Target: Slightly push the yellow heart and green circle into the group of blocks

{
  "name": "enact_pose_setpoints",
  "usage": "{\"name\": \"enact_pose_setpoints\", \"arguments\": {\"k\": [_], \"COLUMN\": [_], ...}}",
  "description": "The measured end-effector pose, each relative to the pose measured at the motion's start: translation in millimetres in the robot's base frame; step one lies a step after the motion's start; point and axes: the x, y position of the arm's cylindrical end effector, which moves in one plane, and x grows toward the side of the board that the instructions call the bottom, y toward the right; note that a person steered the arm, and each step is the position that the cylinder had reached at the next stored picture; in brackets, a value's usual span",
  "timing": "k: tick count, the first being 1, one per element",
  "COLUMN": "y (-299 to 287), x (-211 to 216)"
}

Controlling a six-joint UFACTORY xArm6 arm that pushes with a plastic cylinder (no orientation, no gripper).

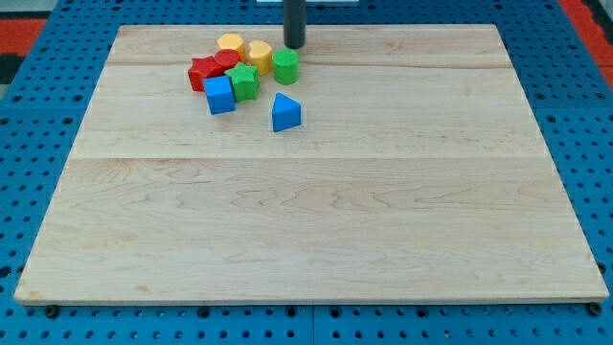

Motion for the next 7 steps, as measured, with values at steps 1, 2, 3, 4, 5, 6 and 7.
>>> {"name": "enact_pose_setpoints", "arguments": {"k": [1,2,3,4,5,6,7], "y": [-23,-21,-25,11,61,66,35], "x": [3,22,31,13,-4,21,54]}}
